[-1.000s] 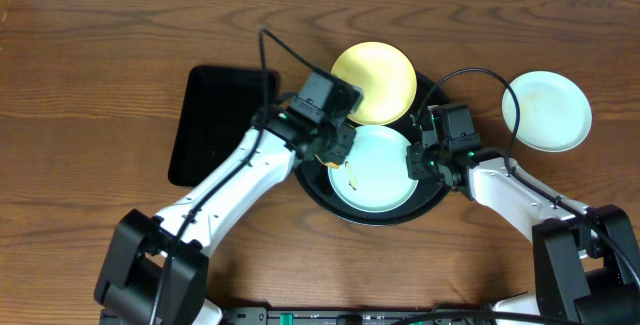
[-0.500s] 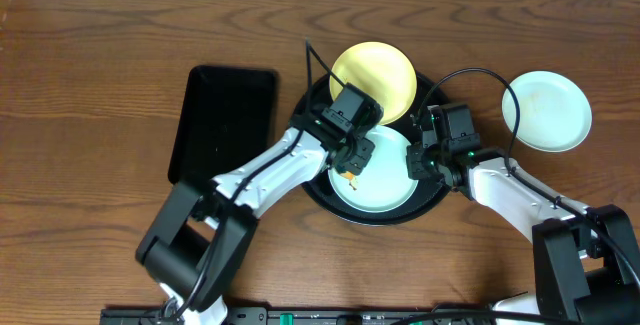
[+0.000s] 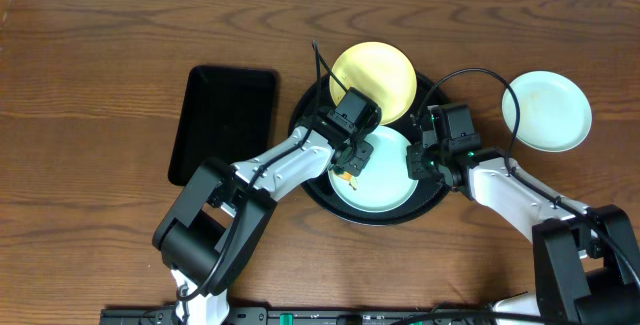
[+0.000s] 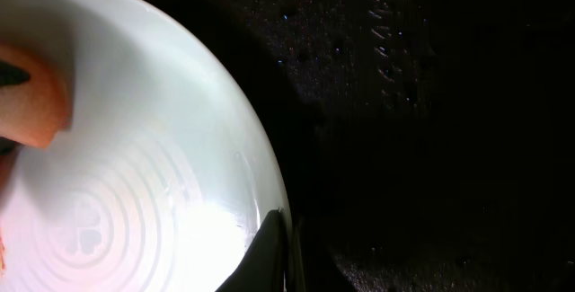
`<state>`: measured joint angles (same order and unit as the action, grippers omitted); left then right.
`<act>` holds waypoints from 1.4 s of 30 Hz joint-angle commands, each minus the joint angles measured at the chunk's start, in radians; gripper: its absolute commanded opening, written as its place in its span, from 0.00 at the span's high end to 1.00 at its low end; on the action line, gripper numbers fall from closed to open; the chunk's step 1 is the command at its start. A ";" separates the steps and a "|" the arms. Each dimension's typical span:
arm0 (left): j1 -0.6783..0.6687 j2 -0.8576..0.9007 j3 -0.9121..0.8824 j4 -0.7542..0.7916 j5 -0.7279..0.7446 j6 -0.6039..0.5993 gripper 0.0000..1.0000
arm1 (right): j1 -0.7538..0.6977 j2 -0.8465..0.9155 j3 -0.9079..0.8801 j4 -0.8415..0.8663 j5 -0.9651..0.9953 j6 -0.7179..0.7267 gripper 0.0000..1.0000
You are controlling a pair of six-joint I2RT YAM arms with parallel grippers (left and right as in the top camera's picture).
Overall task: Clean dirty plates on tray and stack at the side
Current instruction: 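Scrub the pale green plate with the sponge in the left gripper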
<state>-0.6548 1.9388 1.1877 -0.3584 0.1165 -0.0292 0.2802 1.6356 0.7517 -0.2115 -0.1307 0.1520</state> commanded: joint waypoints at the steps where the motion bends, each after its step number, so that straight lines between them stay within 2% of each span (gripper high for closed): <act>1: 0.002 0.045 -0.006 -0.014 -0.027 0.010 0.93 | 0.002 0.019 -0.009 0.002 0.025 0.003 0.99; 12: 0.002 0.124 -0.010 -0.044 0.033 0.009 0.93 | 0.002 0.019 -0.009 -0.002 0.026 -0.005 0.99; 18: 0.002 0.141 -0.082 -0.006 0.033 0.005 0.93 | 0.002 0.019 -0.009 -0.001 0.026 -0.005 0.99; 26: 0.002 0.141 -0.148 0.012 0.033 -0.029 0.92 | 0.002 0.019 -0.009 -0.002 0.026 -0.004 0.99; 35: 0.001 0.141 -0.148 -0.090 0.041 -0.116 0.93 | 0.002 0.019 -0.009 -0.002 0.026 -0.004 0.99; 39: 0.000 0.141 -0.151 -0.077 0.113 -0.116 0.93 | 0.002 0.019 -0.009 -0.002 0.026 -0.004 0.99; 42: 0.001 0.141 -0.179 -0.035 0.112 -0.151 0.93 | 0.002 0.019 -0.009 -0.007 0.026 -0.004 0.99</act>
<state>-0.6472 1.9415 1.1488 -0.3599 0.2081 -0.1333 0.2802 1.6356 0.7517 -0.2123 -0.1307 0.1516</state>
